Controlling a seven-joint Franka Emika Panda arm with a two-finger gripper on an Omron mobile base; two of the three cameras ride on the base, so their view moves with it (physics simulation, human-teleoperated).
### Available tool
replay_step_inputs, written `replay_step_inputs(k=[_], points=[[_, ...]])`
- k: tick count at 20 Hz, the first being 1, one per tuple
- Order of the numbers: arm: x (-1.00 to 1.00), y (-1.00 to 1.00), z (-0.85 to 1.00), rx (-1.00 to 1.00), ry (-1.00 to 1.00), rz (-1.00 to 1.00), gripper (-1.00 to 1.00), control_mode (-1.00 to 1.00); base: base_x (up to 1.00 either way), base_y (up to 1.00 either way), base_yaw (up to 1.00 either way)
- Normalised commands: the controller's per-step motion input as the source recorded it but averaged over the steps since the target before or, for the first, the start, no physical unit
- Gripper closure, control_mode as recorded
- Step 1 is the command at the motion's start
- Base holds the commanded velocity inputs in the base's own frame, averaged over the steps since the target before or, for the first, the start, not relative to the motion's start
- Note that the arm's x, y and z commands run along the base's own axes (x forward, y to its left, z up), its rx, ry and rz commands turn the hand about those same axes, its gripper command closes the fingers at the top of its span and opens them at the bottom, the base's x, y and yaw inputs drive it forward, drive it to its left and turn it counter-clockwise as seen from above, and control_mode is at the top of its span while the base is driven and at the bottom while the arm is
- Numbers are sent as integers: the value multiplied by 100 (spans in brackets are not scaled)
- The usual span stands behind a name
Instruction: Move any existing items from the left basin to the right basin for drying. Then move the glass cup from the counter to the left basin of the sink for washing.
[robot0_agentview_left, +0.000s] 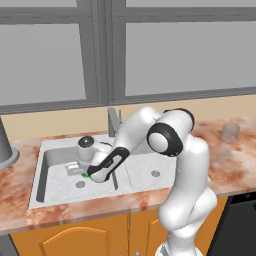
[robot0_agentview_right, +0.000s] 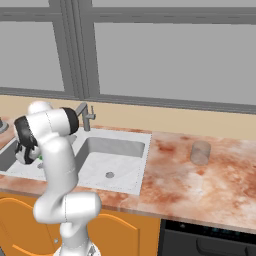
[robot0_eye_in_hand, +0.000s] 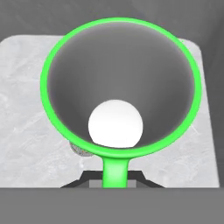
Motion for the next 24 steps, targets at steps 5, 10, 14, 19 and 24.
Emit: replay_step_inputs(k=[5,10,14,19,24], points=[[-17,2,40,3,0,0,100,-100,0,0,0],[-22,0,39,3,0,0,100,-100,0,0,0],[-25,0,43,0,0,0,100,-100,0,0,0],[-25,0,43,0,0,0,100,-100,0,0,0],[-23,0,33,0,0,0,100,-100,0,0,0]])
